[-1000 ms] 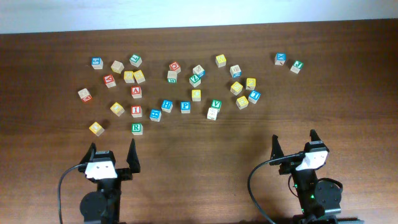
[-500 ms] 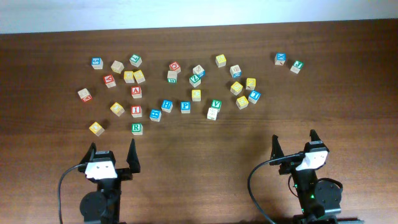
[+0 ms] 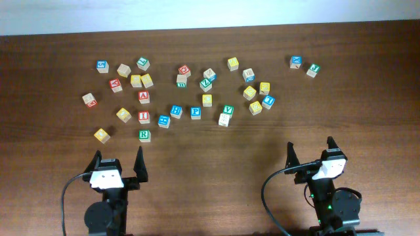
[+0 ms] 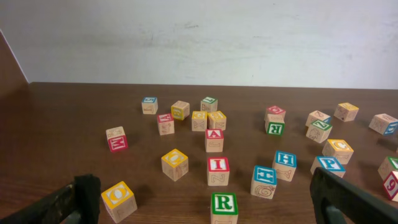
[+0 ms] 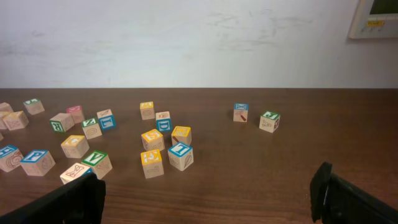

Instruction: Spell out ICRA

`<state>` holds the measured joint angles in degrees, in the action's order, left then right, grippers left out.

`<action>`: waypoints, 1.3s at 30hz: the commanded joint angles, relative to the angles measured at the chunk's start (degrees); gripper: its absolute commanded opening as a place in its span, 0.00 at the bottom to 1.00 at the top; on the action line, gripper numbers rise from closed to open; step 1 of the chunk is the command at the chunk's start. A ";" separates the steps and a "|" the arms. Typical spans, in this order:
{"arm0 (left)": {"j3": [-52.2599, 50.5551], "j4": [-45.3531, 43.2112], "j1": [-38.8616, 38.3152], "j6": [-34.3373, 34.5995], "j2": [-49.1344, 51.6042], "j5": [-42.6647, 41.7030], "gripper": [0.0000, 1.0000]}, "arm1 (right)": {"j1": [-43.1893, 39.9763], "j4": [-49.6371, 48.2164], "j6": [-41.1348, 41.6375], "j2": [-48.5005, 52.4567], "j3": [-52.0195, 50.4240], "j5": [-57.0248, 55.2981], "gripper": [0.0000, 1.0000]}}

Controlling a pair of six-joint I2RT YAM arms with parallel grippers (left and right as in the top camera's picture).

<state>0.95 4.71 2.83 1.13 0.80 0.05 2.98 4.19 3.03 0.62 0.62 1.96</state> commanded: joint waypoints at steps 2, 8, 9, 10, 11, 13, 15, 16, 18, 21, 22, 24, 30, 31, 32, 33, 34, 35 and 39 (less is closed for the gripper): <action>-0.46 0.02 0.33 -0.72 -0.46 -0.22 0.99 | -0.39 0.31 0.24 -0.42 -0.31 -0.24 0.98; -0.42 -0.17 0.28 -0.68 -0.46 -2.45 0.99 | -0.39 0.31 0.24 -0.42 -0.31 -0.24 0.98; -0.42 -0.42 0.28 -0.70 -0.46 -4.20 0.99 | -0.39 0.31 0.24 -0.42 -0.31 -0.24 0.98; -0.42 -0.63 0.28 -0.68 -0.46 -5.42 0.99 | -0.39 0.31 0.24 -0.42 -0.31 -0.24 0.98; -0.42 -0.76 0.28 -0.68 -0.46 -7.28 0.99 | -0.39 0.31 0.24 -0.42 -0.31 -0.24 0.98; -0.37 -1.53 0.28 -0.66 -0.46 -16.24 0.99 | -0.39 0.31 0.22 -0.42 -0.31 -0.24 0.98; -0.37 -6.51 0.28 -0.68 -0.46 -29.16 0.99 | -0.39 0.31 0.22 -0.42 -0.31 -0.24 0.98; -0.37 -10.67 0.28 -0.66 -0.46 -34.32 0.99 | -0.39 0.31 0.24 -0.42 -0.31 -0.24 0.98; -0.33 -27.93 0.28 5.53 -0.46 -39.71 0.99 | -0.39 0.31 0.24 -0.42 -0.31 -0.24 0.98; 3.52 -40.76 0.33 14.25 -0.46 -34.27 0.99 | -0.39 0.31 0.24 -0.42 -0.31 -0.24 0.98; 6.54 -40.70 0.33 14.27 -0.31 -34.07 0.99 | -0.39 0.31 0.24 -0.42 -0.31 -0.24 0.98; 12.24 -40.68 0.33 14.25 1.38 -34.07 0.99 | -0.39 0.31 0.24 -0.42 -0.31 -0.24 0.98; 50.42 -4.33 0.33 6.19 26.27 -39.82 0.99 | -0.39 0.31 0.24 -0.42 -0.31 -0.24 0.98; 59.67 11.43 0.33 -0.63 33.27 -42.75 0.99 | -0.39 0.31 0.24 -0.42 -0.31 -0.24 0.98; 65.46 19.63 0.33 -2.89 37.99 -44.85 0.99 | -0.39 0.31 0.24 -0.42 -0.31 -0.24 0.98; 70.86 27.02 0.33 -2.86 42.84 -48.28 0.99 | -0.39 0.31 0.24 -0.42 -0.31 -0.24 0.98; 74.71 33.70 0.33 -2.89 47.19 -53.81 0.99 | -0.39 0.31 0.24 -0.42 -0.31 -0.24 0.98; 75.60 33.48 0.33 -2.84 49.37 -56.52 0.99 | -0.39 0.31 0.24 -0.42 -0.31 -0.24 0.98; 79.47 38.05 0.20 3.58 55.82 -48.52 0.99 | -0.39 0.31 0.24 -0.42 -0.31 -0.24 0.98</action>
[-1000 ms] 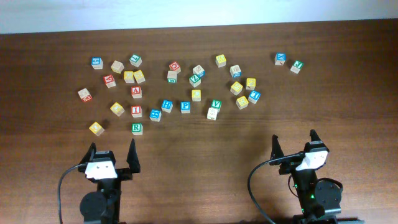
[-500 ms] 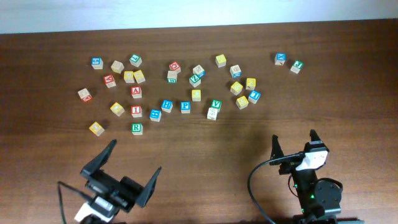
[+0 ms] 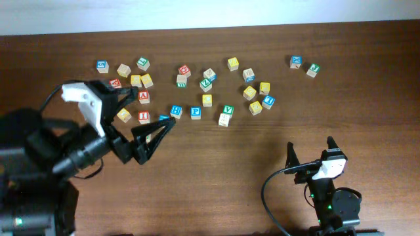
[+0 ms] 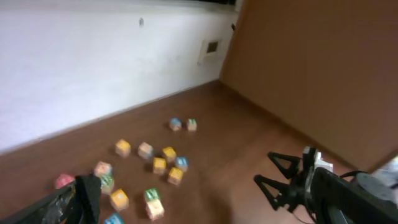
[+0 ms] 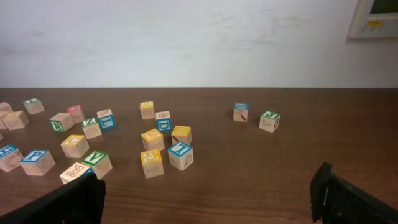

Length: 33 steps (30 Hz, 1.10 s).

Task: Spell out ICRA
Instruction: 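Move the left gripper over the red-lettered I block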

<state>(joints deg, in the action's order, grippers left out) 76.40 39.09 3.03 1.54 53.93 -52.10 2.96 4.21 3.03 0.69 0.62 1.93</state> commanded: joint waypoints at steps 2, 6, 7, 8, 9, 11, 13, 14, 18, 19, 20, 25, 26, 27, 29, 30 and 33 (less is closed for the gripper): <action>8.44 14.99 -1.92 2.91 6.69 16.13 0.99 | -0.37 0.28 0.24 -0.48 -0.31 -0.22 0.98; 12.04 27.23 -9.70 2.97 13.73 36.54 0.99 | -0.37 0.28 0.24 -0.48 -0.31 -0.22 0.98; 12.04 27.65 -10.58 2.97 14.86 34.97 0.99 | -0.37 0.28 0.24 -0.48 -0.31 -0.22 0.98; 12.04 27.98 -10.99 2.95 15.76 32.06 0.99 | -0.37 0.28 0.24 -0.48 -0.31 -0.22 0.98; 12.02 29.64 -11.15 2.97 16.57 30.36 0.99 | -0.37 0.28 0.24 -0.48 -0.31 -0.22 0.98; 12.02 30.97 -11.15 2.95 17.64 30.47 0.99 | -0.37 0.28 0.24 -0.48 -0.31 -0.22 0.98; 11.98 32.96 -11.15 2.99 19.45 30.49 0.99 | -0.37 0.28 0.24 -0.48 -0.31 -0.22 0.98; 11.96 33.99 -11.15 3.48 20.74 30.80 0.99 | -0.37 0.28 0.24 -0.48 -0.31 -0.22 0.98; 11.82 37.33 -12.74 5.33 27.17 34.34 0.99 | -0.37 0.28 0.24 -0.48 -0.31 -0.22 0.98; 11.82 37.88 -13.79 6.03 28.83 36.09 0.99 | -0.37 0.28 0.24 -0.48 -0.31 -0.22 0.98; 11.82 38.73 -14.69 7.37 29.73 38.40 0.99 | -0.37 0.28 0.24 -0.48 -0.31 -0.22 0.98; 11.82 43.25 -18.23 11.28 30.05 45.97 0.99 | -0.37 0.28 0.22 -0.48 -0.31 -0.22 0.98; 11.80 44.78 -18.43 11.28 30.05 45.97 0.99 | -0.37 0.28 0.24 -0.48 -0.31 -0.22 0.98; 11.74 45.86 -18.43 11.28 30.05 46.10 0.99 | -0.37 0.28 0.24 -0.48 -0.31 -0.22 0.98; 11.10 46.53 -18.43 11.30 30.05 46.16 0.99 | -0.37 0.28 0.24 -0.48 -0.31 -0.22 0.98; 10.54 46.53 -18.43 11.30 30.05 46.16 0.99 | -0.37 0.28 0.24 -0.48 -0.31 -0.22 0.98; 6.25 43.36 -18.40 11.30 30.05 46.21 0.99 | -0.37 0.28 0.24 -0.48 -0.31 -0.22 0.98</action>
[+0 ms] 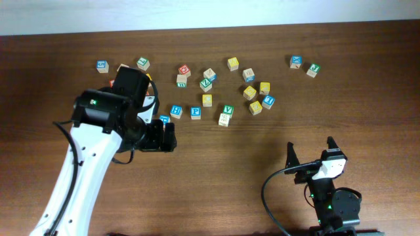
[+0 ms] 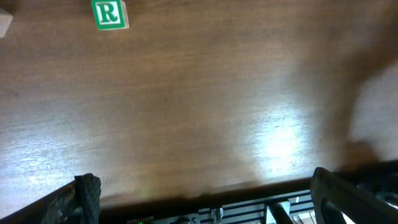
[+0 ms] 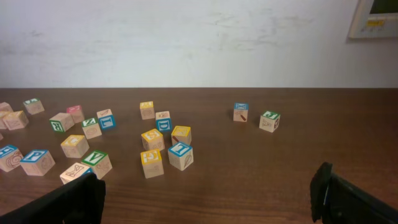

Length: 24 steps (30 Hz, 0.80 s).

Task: Spell out ICRA
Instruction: 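Move the left gripper over the red-lettered I block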

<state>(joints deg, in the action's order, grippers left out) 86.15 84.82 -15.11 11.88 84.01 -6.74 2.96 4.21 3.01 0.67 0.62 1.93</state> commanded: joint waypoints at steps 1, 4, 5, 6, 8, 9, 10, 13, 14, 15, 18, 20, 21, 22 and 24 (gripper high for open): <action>-4.94 -4.09 -0.22 1.01 0.00 1.90 0.99 | -0.37 0.28 0.26 -0.46 -0.31 -0.22 0.98; -6.82 -6.80 0.61 9.46 0.00 12.26 0.99 | -0.37 0.28 0.24 -0.46 -0.31 -0.22 0.98; -6.84 -7.89 0.98 10.03 0.00 12.57 0.99 | -0.37 0.28 0.26 -0.46 -0.31 -0.22 0.98; -6.84 -8.87 1.20 10.03 0.00 12.59 0.99 | -0.37 0.28 0.26 -0.46 -0.31 -0.22 0.98; -6.99 -9.57 1.18 10.86 0.04 12.59 0.99 | -0.37 0.28 0.24 -0.46 -0.31 -0.22 0.98; -7.34 -9.57 1.18 10.84 0.04 12.59 0.99 | -0.37 0.28 0.26 -0.46 -0.31 -0.22 0.98; -8.39 -9.64 1.18 10.86 0.04 12.59 0.99 | -0.37 0.28 0.26 -0.46 -0.31 -0.22 0.98; -11.76 -11.23 1.18 10.84 0.04 12.63 0.99 | -0.37 0.28 0.26 -0.46 -0.31 -0.22 0.98; -12.52 -12.33 1.31 10.84 0.04 12.90 0.99 | -0.37 0.28 0.24 -0.46 -0.31 -0.22 0.98; -12.72 -14.03 1.99 10.84 0.04 14.21 0.99 | -0.37 0.28 0.26 -0.46 -0.31 -0.22 0.98; -12.72 -16.94 6.23 11.10 0.07 13.62 0.99 | -0.37 0.28 0.26 -0.46 -0.31 -0.22 0.98; -13.09 -16.87 9.51 11.26 0.07 13.20 0.99 | -0.37 0.28 0.26 -0.46 -0.31 -0.22 0.98; -13.84 -16.90 10.78 11.26 0.07 13.20 0.99 | -0.37 0.28 0.26 -0.46 -0.31 -0.22 0.98; -14.64 -17.14 10.95 11.23 0.09 13.22 0.99 | -0.37 0.28 0.26 -0.46 -0.31 -0.22 0.98; -14.97 -17.81 10.95 11.23 0.42 13.22 0.99 | -0.37 0.28 0.26 -0.46 -0.31 -0.22 0.98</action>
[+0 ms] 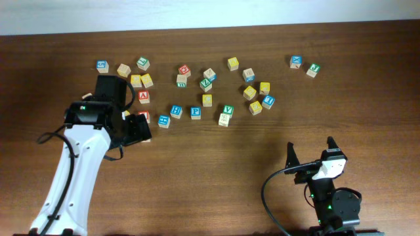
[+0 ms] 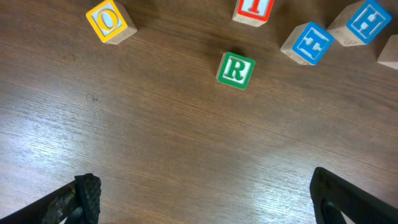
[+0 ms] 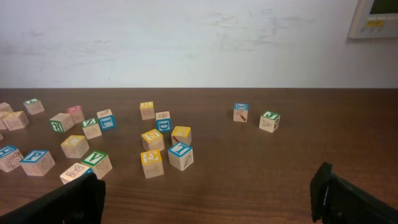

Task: Spell out ICRA
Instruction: 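Move the left gripper over the red-lettered I block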

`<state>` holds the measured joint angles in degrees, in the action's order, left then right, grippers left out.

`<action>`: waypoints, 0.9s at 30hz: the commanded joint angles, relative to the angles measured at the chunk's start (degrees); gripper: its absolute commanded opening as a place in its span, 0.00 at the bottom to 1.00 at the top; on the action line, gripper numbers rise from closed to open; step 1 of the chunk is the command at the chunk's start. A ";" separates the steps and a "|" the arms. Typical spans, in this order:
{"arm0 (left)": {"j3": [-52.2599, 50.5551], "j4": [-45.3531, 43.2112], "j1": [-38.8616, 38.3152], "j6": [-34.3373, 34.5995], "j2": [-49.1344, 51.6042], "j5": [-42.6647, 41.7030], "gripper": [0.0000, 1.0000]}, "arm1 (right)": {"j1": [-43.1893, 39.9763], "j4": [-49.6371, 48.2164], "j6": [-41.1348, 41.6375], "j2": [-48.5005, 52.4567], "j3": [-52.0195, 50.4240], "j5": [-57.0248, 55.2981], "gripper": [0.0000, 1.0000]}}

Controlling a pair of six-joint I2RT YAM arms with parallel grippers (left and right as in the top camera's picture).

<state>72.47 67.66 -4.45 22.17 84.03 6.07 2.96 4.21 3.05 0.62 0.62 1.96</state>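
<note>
In the left wrist view a green R block (image 2: 235, 70) lies just ahead of my left gripper (image 2: 205, 200), which is open and points down at the table with nothing between its fingers. A red I block (image 2: 254, 7) shows at the top edge and a yellow O block (image 2: 111, 20) at upper left. Overhead, the left gripper (image 1: 139, 129) covers the R block, and the red A block (image 1: 144, 97) lies just beyond it. My right gripper (image 1: 310, 154) stands open at the near right edge, with nothing between its fingers (image 3: 87, 194). I cannot pick out a C block.
Several more letter blocks lie across the far half of the table (image 1: 216, 170): blue ones (image 2: 306, 43) right of the I block, a middle group (image 1: 207, 83), a right group (image 3: 165, 148) and a pair at far right (image 1: 304, 65).
My left gripper has moved left and toward the blocks. The R block, then at the wrist view's top left corner, now lies near its upper middle, with the O, I and blue blocks in view.
Both grippers stood open at the near edge. Then the left arm was raised over the left blocks, its camera looking across the room. Then it pointed down at bare wood right of the R block, and now over the R block. The right arm has stayed still.
</note>
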 commanded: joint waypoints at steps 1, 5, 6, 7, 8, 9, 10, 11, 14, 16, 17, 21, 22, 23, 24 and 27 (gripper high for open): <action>-1.29 -1.51 0.28 0.94 0.66 0.44 0.99 | -0.37 0.28 0.22 -0.42 -0.31 -0.24 0.98; -1.29 -4.09 0.28 0.94 1.81 0.42 0.99 | -0.37 0.28 0.22 -0.42 -0.31 -0.24 0.98; -1.29 -4.72 0.28 0.92 2.34 0.44 0.99 | -0.37 0.28 0.20 -0.42 -0.31 -0.24 0.98; -1.29 -5.57 0.28 0.92 2.99 0.44 0.99 | -0.37 0.28 0.22 -0.42 -0.31 -0.24 0.98; -1.29 -6.56 0.28 0.92 3.78 0.46 0.99 | -0.37 0.28 0.22 -0.42 -0.31 -0.24 0.98; -1.29 -7.61 0.28 0.92 4.44 0.42 0.99 | -0.37 0.28 0.22 -0.42 -0.31 -0.24 0.98; -1.29 -8.74 0.28 0.92 5.16 0.42 0.99 | -0.37 0.28 0.22 -0.42 -0.31 -0.24 0.98; -1.29 -9.60 0.26 0.92 5.55 0.39 0.99 | -0.37 0.28 0.22 -0.42 -0.31 -0.24 0.98; -1.29 -12.66 0.26 0.90 6.60 0.37 0.99 | -0.37 0.28 0.22 -0.42 -0.31 -0.24 0.98; -1.29 -15.10 0.22 -0.83 6.78 -0.39 1.00 | -0.37 0.28 0.22 -0.42 -0.31 -0.24 0.98; -1.29 -16.76 0.22 -2.64 6.91 -1.40 0.99 | -0.37 0.28 0.22 -0.42 -0.31 -0.24 0.98; -1.29 -22.86 0.22 -3.63 8.50 -1.75 0.76 | -0.37 0.28 0.22 -0.42 -0.31 -0.24 0.98; -1.29 -23.82 0.22 -3.63 9.22 -1.77 0.74 | -0.37 0.28 0.22 -0.42 -0.31 -0.24 0.98; -1.29 -24.94 0.22 -4.00 10.40 -1.84 0.74 | -0.37 0.28 0.22 -0.42 -0.31 -0.24 0.98; -1.29 -26.43 0.17 -7.41 12.11 -2.45 0.72 | -0.37 0.28 0.22 -0.42 -0.31 -0.24 0.98; -1.29 -28.48 0.07 -9.05 15.32 -2.27 0.72 | -0.37 0.28 0.22 -0.42 -0.31 -0.24 0.98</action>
<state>71.35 40.64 -4.43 16.51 95.92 4.45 2.96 4.21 3.05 0.62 0.62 1.93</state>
